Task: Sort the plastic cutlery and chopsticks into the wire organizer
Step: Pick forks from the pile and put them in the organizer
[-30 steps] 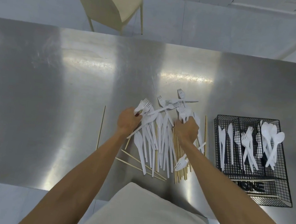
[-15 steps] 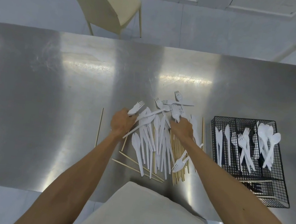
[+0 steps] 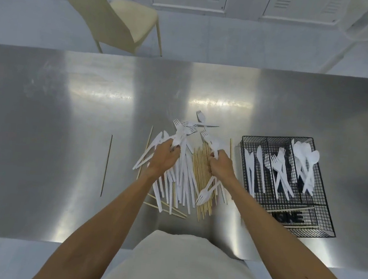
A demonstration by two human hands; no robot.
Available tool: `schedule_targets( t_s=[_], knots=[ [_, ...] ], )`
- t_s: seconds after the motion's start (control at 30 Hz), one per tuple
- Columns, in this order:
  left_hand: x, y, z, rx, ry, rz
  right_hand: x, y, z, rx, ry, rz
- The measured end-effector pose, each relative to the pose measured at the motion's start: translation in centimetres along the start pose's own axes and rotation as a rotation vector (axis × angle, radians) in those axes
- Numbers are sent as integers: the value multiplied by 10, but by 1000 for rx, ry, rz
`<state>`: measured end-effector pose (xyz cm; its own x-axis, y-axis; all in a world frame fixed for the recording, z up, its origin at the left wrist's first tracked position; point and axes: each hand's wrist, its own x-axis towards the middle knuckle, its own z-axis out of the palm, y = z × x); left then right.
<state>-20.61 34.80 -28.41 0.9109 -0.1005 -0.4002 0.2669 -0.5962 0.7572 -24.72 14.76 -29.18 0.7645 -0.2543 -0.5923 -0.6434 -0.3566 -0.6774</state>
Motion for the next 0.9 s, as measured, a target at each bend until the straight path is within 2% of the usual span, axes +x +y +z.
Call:
schedule_targets(
  t_s=[0.23,0.47,0.67,0.9],
  knots=[
    [-10,53,73,-183,-177,68,-8,25,-73,8,113,-16],
    [-21,112,149,-281,-358,-2,-13,70,-148,-10,248,37],
    [-33,137,191,-300,-393,-58,-16,96,-183,-191,317,50],
    [-34,152,225,-301,-375,-157,-10,100,-192,-297,274,5]
  ],
)
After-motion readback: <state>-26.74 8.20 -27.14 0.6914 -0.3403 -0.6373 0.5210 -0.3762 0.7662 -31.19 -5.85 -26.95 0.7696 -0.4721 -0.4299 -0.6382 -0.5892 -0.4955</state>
